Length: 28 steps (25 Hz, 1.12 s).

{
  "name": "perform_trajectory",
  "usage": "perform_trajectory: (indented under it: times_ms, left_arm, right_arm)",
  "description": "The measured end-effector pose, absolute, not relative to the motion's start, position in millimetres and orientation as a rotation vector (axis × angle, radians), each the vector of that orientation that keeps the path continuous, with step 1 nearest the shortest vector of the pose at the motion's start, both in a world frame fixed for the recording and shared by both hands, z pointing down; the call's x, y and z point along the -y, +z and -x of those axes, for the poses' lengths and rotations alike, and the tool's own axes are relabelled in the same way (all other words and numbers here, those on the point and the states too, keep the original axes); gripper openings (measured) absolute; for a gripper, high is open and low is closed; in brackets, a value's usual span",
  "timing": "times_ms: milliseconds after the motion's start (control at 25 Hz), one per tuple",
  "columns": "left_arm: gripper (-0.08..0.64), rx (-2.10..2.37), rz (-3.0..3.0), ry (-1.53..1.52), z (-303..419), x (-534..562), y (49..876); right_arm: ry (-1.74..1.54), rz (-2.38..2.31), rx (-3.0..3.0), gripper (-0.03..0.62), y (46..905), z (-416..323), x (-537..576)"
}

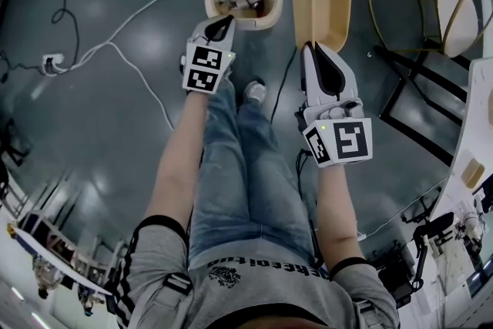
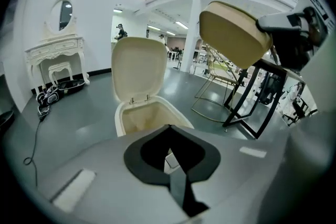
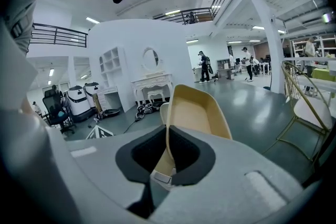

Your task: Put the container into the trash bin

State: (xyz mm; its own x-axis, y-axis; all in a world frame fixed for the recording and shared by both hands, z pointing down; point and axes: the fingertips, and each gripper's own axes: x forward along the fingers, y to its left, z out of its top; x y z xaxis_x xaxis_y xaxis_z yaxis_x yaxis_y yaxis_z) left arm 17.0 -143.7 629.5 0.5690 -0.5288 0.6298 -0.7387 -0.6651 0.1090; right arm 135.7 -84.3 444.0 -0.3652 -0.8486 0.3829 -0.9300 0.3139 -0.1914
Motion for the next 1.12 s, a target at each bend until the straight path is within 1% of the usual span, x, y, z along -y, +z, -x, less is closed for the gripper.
perform_trajectory:
  times_ms: [760, 1040, 1120]
  left_arm:
    - [0.014, 1.113, -2.628, 0.366, 4.7, 138.6, 497.5]
    - [0.014, 1.132, -2.708, 0.206, 20.5, 130.4, 468.3]
    - [0.014, 1.145, -2.690, 0.203, 25.0, 128.8, 463.9]
  right_arm:
    - [0.551, -1.540, 2.426, 0.021, 434.5, -103.6, 90.7]
    - [0.577, -1.482, 2.441, 0.021, 444.3, -85.5, 93.3]
    - [0.584, -1.460, 2.441, 0.021, 449.2, -81.5, 94.8]
